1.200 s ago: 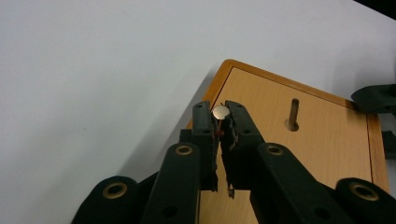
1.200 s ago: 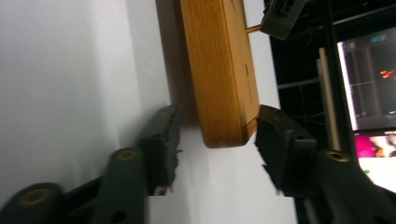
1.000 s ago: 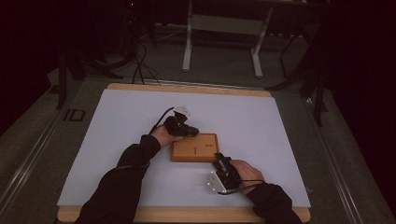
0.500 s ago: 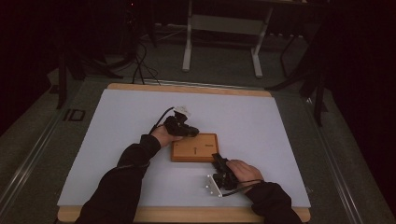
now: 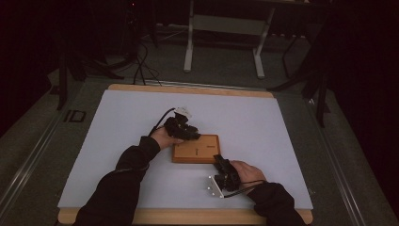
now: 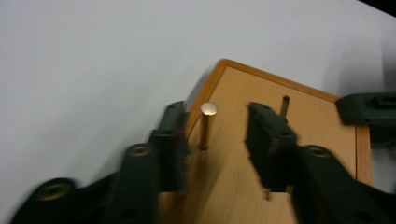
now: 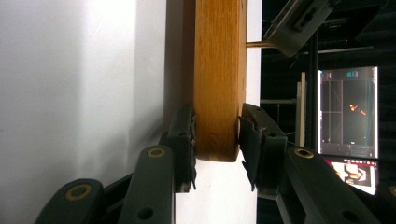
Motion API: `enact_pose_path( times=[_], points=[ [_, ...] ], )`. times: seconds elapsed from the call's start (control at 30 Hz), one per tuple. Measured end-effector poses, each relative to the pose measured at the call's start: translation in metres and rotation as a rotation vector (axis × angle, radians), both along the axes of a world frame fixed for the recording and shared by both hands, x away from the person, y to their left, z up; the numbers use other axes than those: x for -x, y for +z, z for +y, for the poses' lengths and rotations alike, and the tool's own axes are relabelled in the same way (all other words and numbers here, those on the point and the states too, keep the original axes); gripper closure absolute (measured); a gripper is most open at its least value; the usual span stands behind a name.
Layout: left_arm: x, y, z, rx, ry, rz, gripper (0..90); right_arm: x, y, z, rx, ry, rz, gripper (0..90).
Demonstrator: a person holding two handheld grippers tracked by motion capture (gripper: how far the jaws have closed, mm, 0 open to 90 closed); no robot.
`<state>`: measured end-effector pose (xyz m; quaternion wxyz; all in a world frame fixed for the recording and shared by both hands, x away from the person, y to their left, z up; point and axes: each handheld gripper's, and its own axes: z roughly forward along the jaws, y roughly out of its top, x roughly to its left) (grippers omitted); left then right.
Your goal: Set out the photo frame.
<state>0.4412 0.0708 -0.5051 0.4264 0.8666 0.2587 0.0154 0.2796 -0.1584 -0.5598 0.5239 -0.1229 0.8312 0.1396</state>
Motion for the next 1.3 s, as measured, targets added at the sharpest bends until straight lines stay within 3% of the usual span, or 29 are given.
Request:
enact_pose_path(
  times=[0.07,0.2,0.23,0.27,0.37,0.47,0.7,0.83,1.0,1.1,1.2,1.3],
  points=[
    [0.003,0.004,0.005,0.015,0.015,-0.018,48.0,-0.001,0.002,0.0,-0.002,0.001,0.011,66.8],
    [0.01,0.012,0.015,0.053,0.027,-0.058,23.0,-0.002,0.006,0.0,-0.003,0.004,0.025,66.8],
    [0.016,0.015,0.02,0.061,0.03,-0.091,23.0,-0.003,0.007,0.0,-0.001,0.01,0.03,66.8],
    [0.019,0.017,0.023,0.051,0.035,-0.111,15.8,-0.004,0.009,0.0,0.0,0.01,0.041,66.9],
    [0.03,0.021,0.032,0.046,0.065,-0.16,13.4,-0.005,0.014,-0.001,-0.001,0.019,0.063,66.9],
    [0.039,0.023,0.043,0.074,0.082,-0.19,8.5,-0.008,0.019,-0.001,-0.01,0.019,0.089,67.0],
    [0.062,0.025,0.061,0.037,0.093,-0.229,8.4,-0.013,0.03,0.0,-0.01,0.017,0.14,67.1],
    [0.072,0.026,0.07,0.049,0.101,-0.229,8.4,-0.015,0.035,-0.001,-0.008,0.025,0.148,67.6],
    [0.088,0.029,0.084,0.074,0.132,-0.229,8.4,-0.021,0.044,-0.002,-0.021,0.033,0.189,68.0],
    [0.105,0.031,0.092,0.077,0.154,-0.242,8.3,-0.028,0.054,-0.004,-0.045,0.037,0.242,68.1],
    [0.115,0.028,0.096,0.078,0.164,-0.233,8.4,-0.034,0.062,-0.004,-0.054,0.042,0.276,68.6],
    [0.123,0.024,0.099,0.105,0.178,-0.214,8.4,-0.042,0.07,-0.005,-0.059,0.049,0.307,69.0]
  ],
)
